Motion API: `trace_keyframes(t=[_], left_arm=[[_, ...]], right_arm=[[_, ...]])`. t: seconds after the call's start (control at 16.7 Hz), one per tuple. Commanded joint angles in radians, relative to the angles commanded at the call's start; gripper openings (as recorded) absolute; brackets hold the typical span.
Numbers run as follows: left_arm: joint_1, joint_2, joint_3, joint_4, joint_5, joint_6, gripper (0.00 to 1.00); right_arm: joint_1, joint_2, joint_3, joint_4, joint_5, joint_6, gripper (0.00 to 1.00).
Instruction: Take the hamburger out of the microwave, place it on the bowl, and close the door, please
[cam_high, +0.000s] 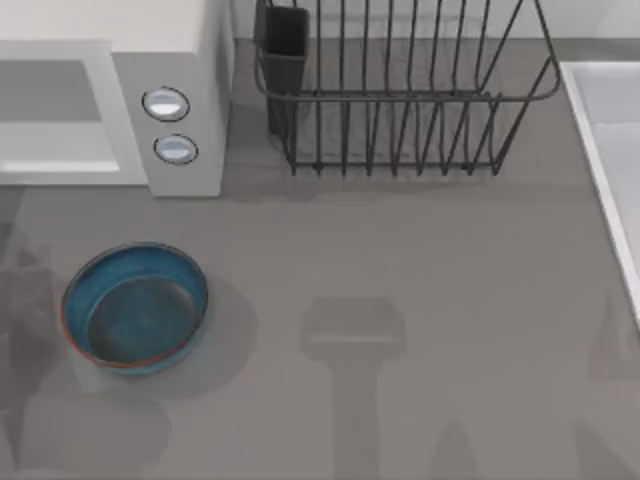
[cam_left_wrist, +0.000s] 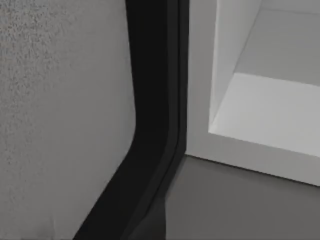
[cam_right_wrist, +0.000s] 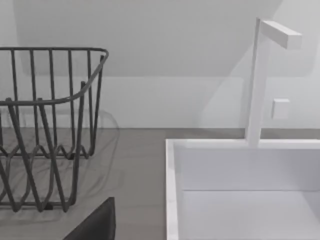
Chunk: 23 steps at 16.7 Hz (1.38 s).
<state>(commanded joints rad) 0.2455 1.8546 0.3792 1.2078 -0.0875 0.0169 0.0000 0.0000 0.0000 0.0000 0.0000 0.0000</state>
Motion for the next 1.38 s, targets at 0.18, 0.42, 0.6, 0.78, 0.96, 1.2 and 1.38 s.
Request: trace_keyframes(t=[0.18, 0.42, 0.6, 0.78, 0.96, 1.2, 1.38], left_arm=[[0.001, -0.162, 0.010, -0.177, -0.002, 0.000, 0.00], [0.002, -0.302, 0.020, -0.323, -0.004, 0.000, 0.00], [0.002, -0.313, 0.021, -0.334, -0.004, 0.000, 0.00], [0.001, -0.310, 0.018, -0.331, -0.004, 0.002, 0.00], [-0.003, -0.277, 0.079, -0.393, 0.048, 0.064, 0.00], [-0.019, -0.170, 0.260, -0.623, 0.219, 0.285, 0.00], [-0.036, -0.071, 0.433, -0.896, 0.384, 0.529, 0.00]], right_arm=[[0.000, 0.000, 0.000, 0.000, 0.000, 0.000, 1.00], [0.000, 0.000, 0.000, 0.000, 0.000, 0.000, 1.00], [0.000, 0.000, 0.000, 0.000, 0.000, 0.000, 1.00], [0.000, 0.000, 0.000, 0.000, 0.000, 0.000, 1.00], [0.000, 0.000, 0.000, 0.000, 0.000, 0.000, 1.00], [0.000, 0.000, 0.000, 0.000, 0.000, 0.000, 1.00], [0.000, 0.000, 0.000, 0.000, 0.000, 0.000, 1.00]])
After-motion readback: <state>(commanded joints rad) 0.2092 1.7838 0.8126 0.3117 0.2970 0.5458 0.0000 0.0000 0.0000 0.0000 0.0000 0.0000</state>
